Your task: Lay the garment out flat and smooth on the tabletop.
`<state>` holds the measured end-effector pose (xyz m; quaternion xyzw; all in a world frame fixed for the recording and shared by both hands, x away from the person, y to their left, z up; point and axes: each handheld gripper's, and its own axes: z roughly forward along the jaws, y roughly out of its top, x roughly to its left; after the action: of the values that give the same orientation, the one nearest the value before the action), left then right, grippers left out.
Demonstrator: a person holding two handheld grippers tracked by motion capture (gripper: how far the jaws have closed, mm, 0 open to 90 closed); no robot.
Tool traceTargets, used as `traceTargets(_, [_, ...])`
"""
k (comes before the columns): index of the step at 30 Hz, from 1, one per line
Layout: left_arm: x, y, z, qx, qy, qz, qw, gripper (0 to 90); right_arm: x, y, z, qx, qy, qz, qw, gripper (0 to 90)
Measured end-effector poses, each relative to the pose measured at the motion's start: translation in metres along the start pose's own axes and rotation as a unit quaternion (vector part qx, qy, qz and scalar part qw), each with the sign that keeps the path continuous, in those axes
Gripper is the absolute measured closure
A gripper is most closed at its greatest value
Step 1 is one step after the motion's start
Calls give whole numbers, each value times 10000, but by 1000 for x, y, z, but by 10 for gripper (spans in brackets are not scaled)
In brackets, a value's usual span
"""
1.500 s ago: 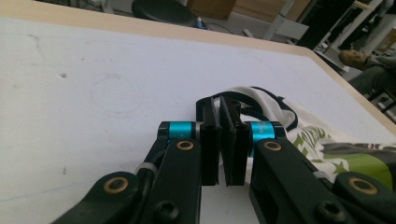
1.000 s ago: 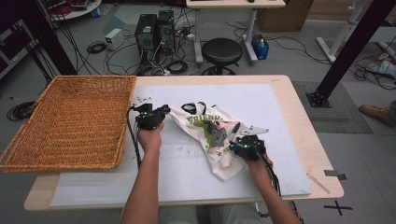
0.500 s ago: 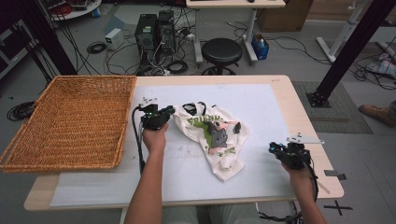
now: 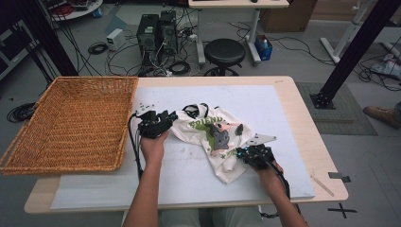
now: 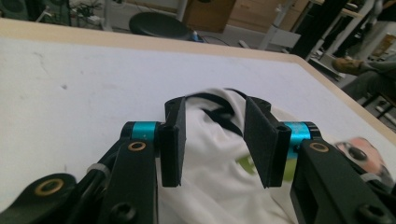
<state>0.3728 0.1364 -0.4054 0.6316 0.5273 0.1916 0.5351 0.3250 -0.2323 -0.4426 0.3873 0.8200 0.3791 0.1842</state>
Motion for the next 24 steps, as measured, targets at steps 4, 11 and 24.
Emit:
traceTargets(4, [-10,-23,-1,357,-193,16,9992,577,-18,-10,-38,-449,-326,202,9983,891])
traceTargets(11, [-35,-44,23,1118,158,377,9929,488,-67,-37,-67,-305,-1398,723,9871,889])
traceTargets(24, [-24,-46,43,1226,568,-68,9908,855,-58,-18,-17,121,-1006,682,9925,399])
